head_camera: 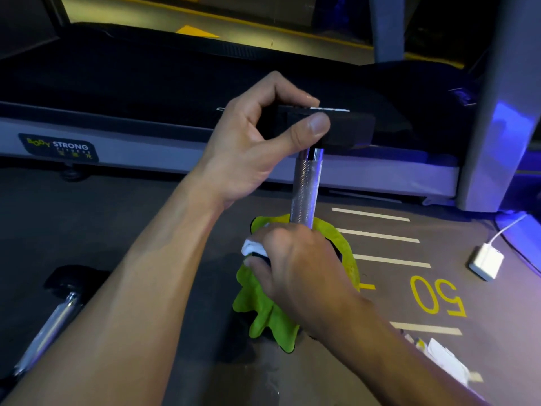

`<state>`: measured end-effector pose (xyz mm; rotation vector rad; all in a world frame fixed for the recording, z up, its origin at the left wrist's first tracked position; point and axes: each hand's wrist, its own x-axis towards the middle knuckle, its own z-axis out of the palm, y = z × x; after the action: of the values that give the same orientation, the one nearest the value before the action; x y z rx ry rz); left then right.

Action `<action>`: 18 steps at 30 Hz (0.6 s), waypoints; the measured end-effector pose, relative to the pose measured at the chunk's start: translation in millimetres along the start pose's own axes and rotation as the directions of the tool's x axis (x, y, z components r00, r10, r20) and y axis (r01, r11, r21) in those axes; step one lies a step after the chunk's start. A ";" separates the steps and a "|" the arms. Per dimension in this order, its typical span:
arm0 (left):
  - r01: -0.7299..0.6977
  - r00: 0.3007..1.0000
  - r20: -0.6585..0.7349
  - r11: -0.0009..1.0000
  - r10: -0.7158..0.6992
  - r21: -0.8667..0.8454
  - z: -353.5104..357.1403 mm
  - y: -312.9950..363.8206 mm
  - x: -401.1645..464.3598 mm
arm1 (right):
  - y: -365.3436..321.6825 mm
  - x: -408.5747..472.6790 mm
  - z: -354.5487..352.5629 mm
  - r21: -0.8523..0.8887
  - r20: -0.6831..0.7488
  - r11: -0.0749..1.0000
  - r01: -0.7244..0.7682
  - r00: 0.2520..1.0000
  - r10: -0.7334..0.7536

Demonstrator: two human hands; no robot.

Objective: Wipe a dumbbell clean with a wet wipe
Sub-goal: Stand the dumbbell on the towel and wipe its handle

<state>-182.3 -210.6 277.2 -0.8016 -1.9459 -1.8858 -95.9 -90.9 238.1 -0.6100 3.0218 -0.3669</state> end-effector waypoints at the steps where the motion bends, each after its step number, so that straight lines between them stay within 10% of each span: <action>1: 0.002 1.000 -0.005 1.000 -0.002 -0.003 -0.3 0.0 0.2 | -1.0 -0.4 -0.5 0.013 -0.002 1.000 -0.013 1.000 0.013; 10: 0.018 1.000 -0.023 1.000 -0.018 0.007 1.1 -0.4 -0.5 | 12.1 8.2 1.4 -0.071 -0.096 0.997 0.037 0.994 -0.044; 18: 0.016 1.000 -0.017 1.000 -0.016 0.008 0.0 -1.0 -0.6 | 60.3 -24.5 -15.6 0.218 -0.624 0.946 0.241 0.779 -0.054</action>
<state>-182.3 -210.6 276.0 -0.7676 -1.9551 -1.8861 -97.4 -24.0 238.7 -0.8458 3.3951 -1.2166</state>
